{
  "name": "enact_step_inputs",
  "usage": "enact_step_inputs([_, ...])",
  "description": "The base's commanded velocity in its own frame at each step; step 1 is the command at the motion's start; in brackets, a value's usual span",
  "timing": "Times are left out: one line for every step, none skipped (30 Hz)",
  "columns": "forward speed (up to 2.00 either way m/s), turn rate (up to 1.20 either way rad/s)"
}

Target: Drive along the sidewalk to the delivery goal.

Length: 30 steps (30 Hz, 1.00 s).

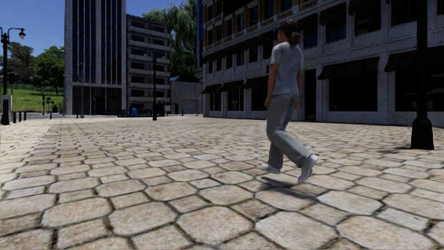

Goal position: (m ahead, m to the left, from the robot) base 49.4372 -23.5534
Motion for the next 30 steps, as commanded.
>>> enact_step_inputs([2.00, -0.64])
enact_step_inputs([2.00, -0.64])
enact_step_inputs([2.00, -0.64])
enact_step_inputs([2.00, -0.64])
enact_step_inputs([2.00, -0.64])
enact_step_inputs([2.00, -0.64])
enact_step_inputs([2.00, -0.64])
enact_step_inputs([2.00, -0.64])
enact_step_inputs([2.00, -0.64])
enact_step_inputs([2.00, -0.64])
enact_step_inputs([2.00, -0.64])
enact_step_inputs([2.00, -0.64])
enact_step_inputs([2.00, -0.64])
enact_step_inputs([2.00, -0.64])
enact_step_inputs([2.00, -0.64])
enact_step_inputs([2.00, -0.64])
enact_step_inputs([2.00, -0.64])
enact_step_inputs([2.00, -0.64])
enact_step_inputs([2.00, -0.64])
enact_step_inputs([2.00, -0.64])
enact_step_inputs([2.00, -0.64])
enact_step_inputs([2.00, -0.64])
enact_step_inputs([2.00, -0.64])
enact_step_inputs([2.00, -0.64])
enact_step_inputs([2.00, -0.64])
enact_step_inputs([2.00, -0.64])
enact_step_inputs([2.00, -0.64])
enact_step_inputs([2.00, -0.64])
enact_step_inputs([2.00, -0.62])
enact_step_inputs([2.00, -0.51])
